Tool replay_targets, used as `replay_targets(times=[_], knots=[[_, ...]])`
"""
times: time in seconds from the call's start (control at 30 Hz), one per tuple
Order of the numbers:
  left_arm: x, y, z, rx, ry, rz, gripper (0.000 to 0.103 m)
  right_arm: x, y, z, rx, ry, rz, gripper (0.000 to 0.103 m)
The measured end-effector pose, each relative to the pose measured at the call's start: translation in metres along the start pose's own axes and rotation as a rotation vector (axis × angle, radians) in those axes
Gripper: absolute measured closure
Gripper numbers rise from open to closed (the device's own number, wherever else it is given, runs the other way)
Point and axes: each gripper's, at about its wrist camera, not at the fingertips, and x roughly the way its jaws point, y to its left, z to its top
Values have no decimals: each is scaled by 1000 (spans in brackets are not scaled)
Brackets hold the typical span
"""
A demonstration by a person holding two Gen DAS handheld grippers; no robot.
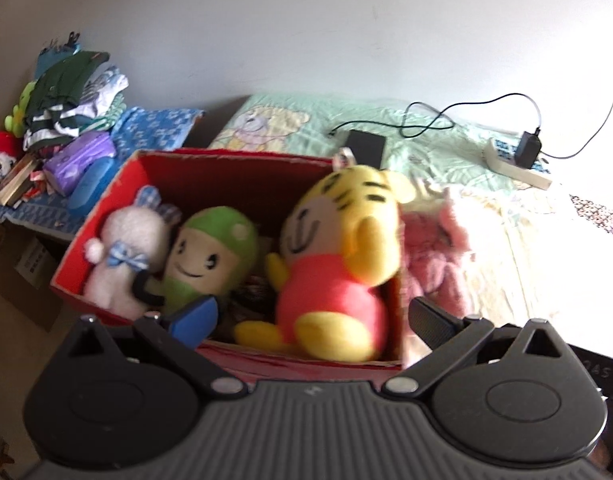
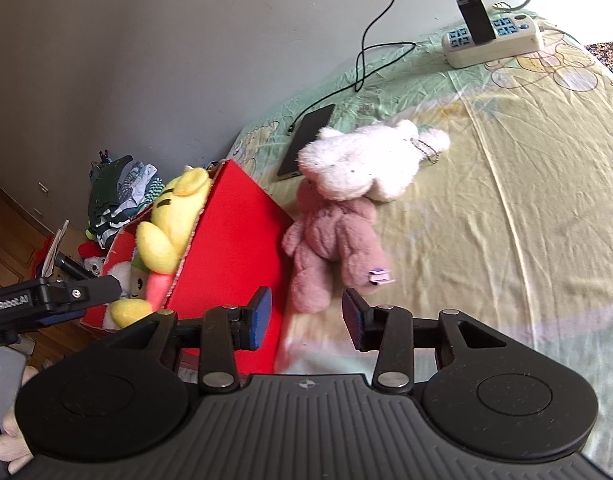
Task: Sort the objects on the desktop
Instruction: 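Move the open right gripper to the white bunny with blue plaid ears, then grasp the white bunny's body with the right gripper and lift it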
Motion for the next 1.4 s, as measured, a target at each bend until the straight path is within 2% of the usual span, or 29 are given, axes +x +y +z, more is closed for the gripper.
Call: replay_targets(times=[0.2, 0.43, 0.63, 0.77, 0.9, 1.17, 1.4], knots=[[-2, -31, 0, 28, -30, -55, 1, -4, -28, 7, 45, 22, -3, 61], [8, -73, 2, 93, -10, -100, 1, -12, -58, 13, 103, 26, -25, 60], [17, -110, -6, 182, -4, -178, 1, -18, -79, 37, 143, 6, -28, 57], [29, -128, -14, 208, 27, -235, 1, -16, -81, 63, 97, -10, -24, 56], [47, -137, -18, 214, 31, -245, 1, -2, -79, 84, 62, 13, -1, 56], [91, -145, -12, 239, 6, -235, 1, 46, -56, 124, -37, 63, 19, 56], [124, -152, -14, 258, 59, -272, 1, 100, -26, 160, -211, 134, 14, 56]])
